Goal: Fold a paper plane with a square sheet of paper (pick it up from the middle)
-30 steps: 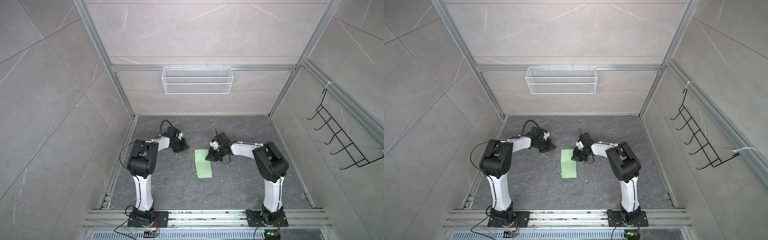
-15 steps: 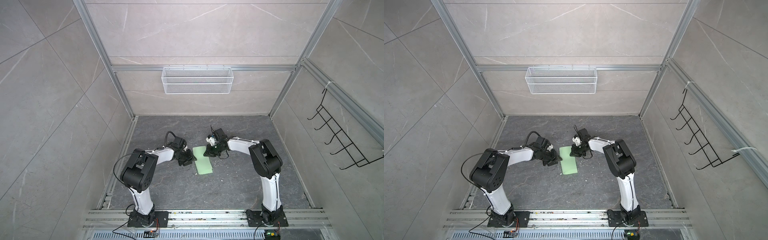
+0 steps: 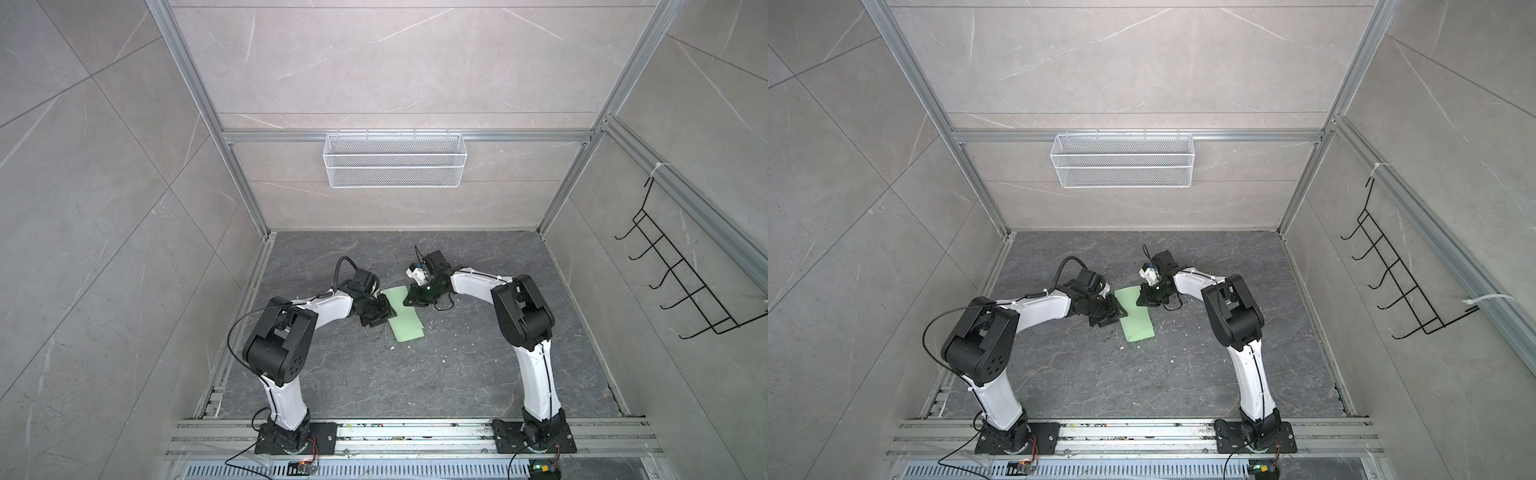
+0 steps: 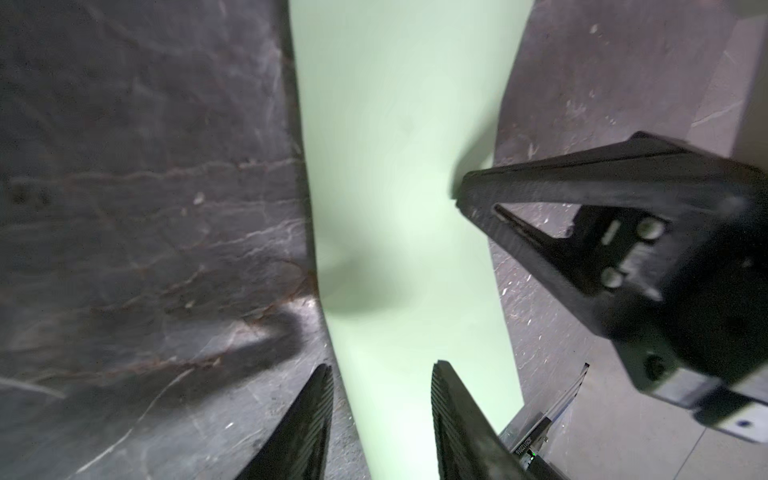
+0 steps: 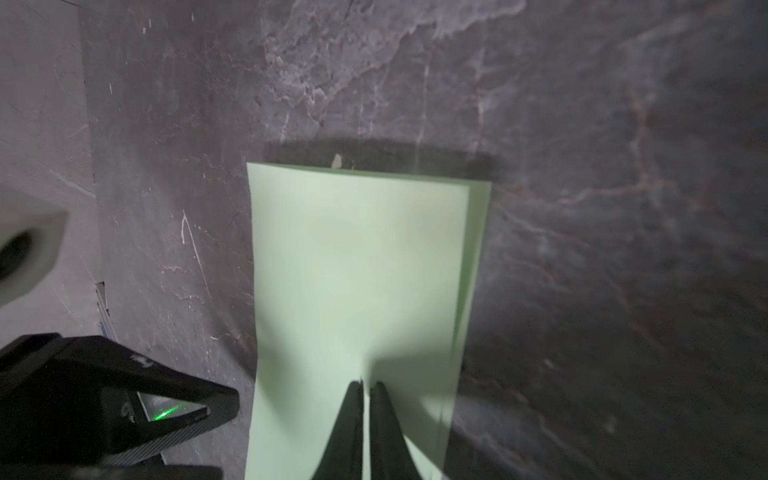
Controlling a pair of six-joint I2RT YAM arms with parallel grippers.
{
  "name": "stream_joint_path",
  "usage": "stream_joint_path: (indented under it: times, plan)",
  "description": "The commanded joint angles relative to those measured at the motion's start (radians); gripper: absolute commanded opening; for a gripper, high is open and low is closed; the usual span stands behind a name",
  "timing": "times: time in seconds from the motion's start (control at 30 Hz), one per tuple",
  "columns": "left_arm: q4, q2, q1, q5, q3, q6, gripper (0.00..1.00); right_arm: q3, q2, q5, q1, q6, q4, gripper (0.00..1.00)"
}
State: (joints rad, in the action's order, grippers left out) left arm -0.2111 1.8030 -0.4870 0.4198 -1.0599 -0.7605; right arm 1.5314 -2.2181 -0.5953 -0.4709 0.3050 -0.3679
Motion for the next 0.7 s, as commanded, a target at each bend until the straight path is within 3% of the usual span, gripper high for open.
stream_joint_path:
  times: [0.0, 0.13, 0.27, 0.5, 0.67]
  plan:
    - [0.035, -0.01, 0.013, -0.029, -0.078, 0.088, 0.37, 0.016, -0.053, 0.033, 0.003, -0.034, -0.035, 0.11]
    - [-0.004, 0.085, 0.033, -0.066, -0.167, 0.134, 0.25, 0.023, -0.062, 0.037, 0.002, -0.032, -0.039, 0.11]
    - [-0.067, 0.164, 0.06, -0.049, -0.241, 0.204, 0.19, 0.029, -0.066, 0.042, 0.004, -0.032, -0.044, 0.11]
    - [-0.095, 0.216, 0.064, -0.007, -0.237, 0.25, 0.12, 0.047, -0.061, 0.043, 0.002, -0.041, -0.059, 0.11]
    - [-0.143, 0.237, 0.064, -0.057, -0.234, 0.248, 0.09, 0.073, -0.041, 0.044, 0.002, -0.041, -0.076, 0.11]
